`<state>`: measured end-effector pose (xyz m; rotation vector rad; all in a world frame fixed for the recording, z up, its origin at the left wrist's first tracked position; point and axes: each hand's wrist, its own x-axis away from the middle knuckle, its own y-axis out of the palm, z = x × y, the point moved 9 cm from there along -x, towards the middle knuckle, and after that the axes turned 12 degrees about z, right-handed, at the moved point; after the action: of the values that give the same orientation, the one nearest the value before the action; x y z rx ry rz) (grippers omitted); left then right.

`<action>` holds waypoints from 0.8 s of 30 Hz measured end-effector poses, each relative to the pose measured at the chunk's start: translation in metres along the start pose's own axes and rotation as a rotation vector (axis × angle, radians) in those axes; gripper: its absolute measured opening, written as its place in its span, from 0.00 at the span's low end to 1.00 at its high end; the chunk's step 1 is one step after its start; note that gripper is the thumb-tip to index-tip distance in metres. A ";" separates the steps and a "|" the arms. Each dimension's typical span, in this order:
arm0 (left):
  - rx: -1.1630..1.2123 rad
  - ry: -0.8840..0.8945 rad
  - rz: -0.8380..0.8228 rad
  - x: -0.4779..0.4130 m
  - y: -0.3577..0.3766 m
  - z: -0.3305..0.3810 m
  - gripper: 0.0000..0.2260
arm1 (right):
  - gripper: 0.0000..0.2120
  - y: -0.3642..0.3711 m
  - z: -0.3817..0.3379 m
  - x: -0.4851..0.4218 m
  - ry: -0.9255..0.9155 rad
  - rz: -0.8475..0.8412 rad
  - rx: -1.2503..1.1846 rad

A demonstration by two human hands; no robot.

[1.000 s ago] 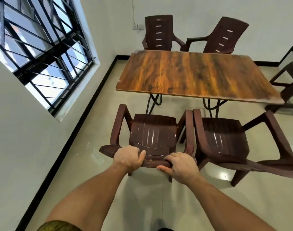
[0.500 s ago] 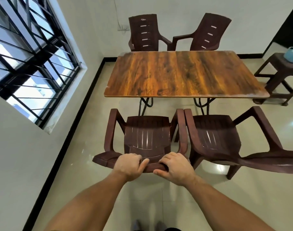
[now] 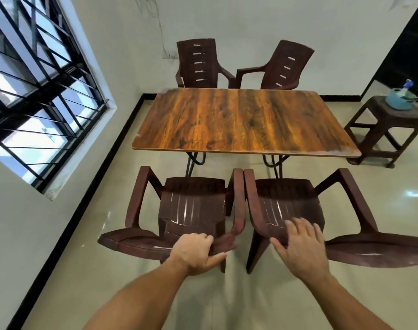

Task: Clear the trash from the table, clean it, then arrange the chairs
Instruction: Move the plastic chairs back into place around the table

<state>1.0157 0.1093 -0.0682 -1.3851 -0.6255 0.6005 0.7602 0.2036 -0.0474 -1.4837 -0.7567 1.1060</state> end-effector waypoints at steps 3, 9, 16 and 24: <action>-0.062 0.033 -0.017 -0.004 0.000 -0.001 0.33 | 0.30 0.015 0.053 0.010 0.007 -0.043 0.054; -0.122 -0.018 -0.056 -0.005 0.005 -0.016 0.22 | 0.17 0.022 0.058 0.000 -0.083 -0.228 -0.047; -0.114 -0.087 -0.027 -0.021 0.009 0.007 0.15 | 0.19 0.023 0.089 0.003 -0.094 -0.326 0.004; -0.080 -0.035 -0.005 -0.047 0.002 0.032 0.11 | 0.18 0.028 0.073 -0.002 -0.084 -0.313 0.014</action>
<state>0.9599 0.0980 -0.0697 -1.4501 -0.6872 0.6027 0.6885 0.2232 -0.0730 -1.2613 -1.0003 0.9366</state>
